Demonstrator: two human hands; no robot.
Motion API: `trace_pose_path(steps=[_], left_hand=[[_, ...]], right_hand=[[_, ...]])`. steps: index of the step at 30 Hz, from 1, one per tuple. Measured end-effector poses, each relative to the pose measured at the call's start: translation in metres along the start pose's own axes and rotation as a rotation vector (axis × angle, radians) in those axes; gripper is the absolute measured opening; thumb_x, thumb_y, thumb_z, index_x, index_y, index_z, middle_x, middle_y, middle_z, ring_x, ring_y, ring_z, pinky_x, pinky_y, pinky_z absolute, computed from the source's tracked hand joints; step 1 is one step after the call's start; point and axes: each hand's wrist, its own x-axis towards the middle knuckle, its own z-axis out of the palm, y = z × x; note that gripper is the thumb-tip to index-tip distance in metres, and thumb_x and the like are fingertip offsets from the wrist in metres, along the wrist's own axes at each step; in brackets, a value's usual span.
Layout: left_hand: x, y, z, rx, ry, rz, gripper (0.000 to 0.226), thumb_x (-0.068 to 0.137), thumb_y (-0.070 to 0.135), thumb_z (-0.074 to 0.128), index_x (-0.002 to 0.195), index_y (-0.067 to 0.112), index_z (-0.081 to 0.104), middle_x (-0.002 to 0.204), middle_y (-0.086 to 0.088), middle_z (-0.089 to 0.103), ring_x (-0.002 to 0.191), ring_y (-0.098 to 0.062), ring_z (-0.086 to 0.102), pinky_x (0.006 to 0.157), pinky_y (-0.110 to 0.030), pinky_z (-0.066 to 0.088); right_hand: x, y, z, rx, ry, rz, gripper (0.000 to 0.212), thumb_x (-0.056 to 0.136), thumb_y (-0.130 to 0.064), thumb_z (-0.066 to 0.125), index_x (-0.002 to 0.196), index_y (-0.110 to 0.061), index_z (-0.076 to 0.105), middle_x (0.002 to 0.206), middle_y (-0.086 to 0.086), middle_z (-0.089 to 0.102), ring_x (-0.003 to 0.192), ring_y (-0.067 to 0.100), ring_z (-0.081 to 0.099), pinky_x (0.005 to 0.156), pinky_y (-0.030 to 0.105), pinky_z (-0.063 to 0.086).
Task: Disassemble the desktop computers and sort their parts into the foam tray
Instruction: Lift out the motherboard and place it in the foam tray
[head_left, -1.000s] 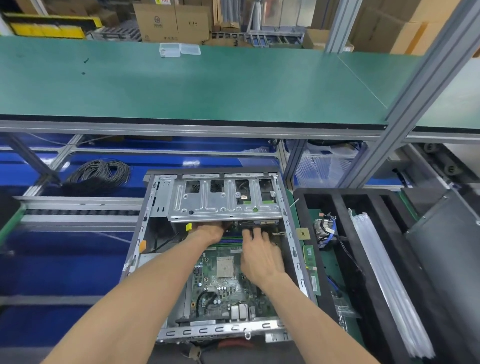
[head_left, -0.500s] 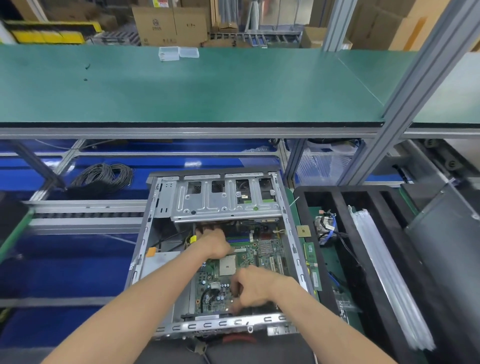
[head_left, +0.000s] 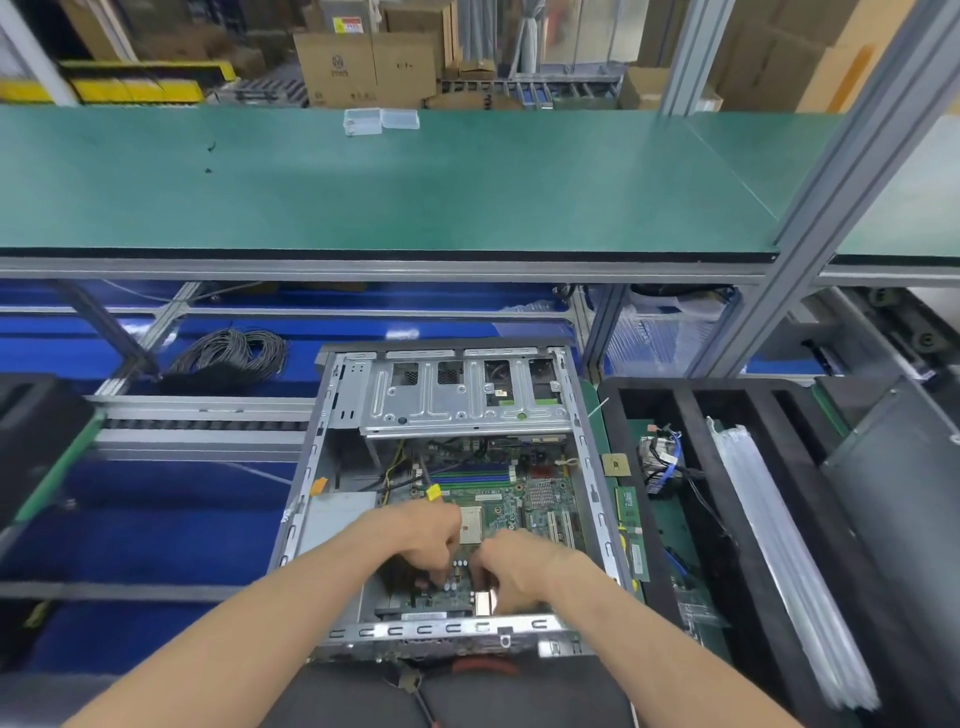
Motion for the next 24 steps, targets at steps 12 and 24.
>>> trace_pose_path(steps=[12, 24], left_hand=[[-0.002, 0.005, 0.017, 0.182, 0.032, 0.065, 0.016, 0.081, 0.0, 0.068, 0.09, 0.009, 0.079, 0.084, -0.003, 0.074, 0.086, -0.022, 0.069, 0.078, -0.037, 0.061], [-0.002, 0.006, 0.025, 0.299, 0.124, 0.141, 0.012, 0.08, 0.002, 0.07, 0.083, 0.012, 0.075, 0.08, -0.004, 0.07, 0.08, -0.027, 0.067, 0.074, -0.041, 0.059]], right_hand=[[-0.001, 0.002, 0.002, 0.016, 0.012, -0.023, 0.041, 0.086, -0.003, 0.066, 0.125, -0.016, 0.066, 0.125, 0.011, 0.063, 0.107, 0.032, 0.063, 0.094, 0.044, 0.056], [0.003, 0.009, 0.002, 0.185, 0.018, 0.014, 0.036, 0.084, -0.028, 0.078, 0.119, -0.022, 0.072, 0.119, 0.004, 0.069, 0.104, 0.027, 0.064, 0.095, 0.037, 0.054]])
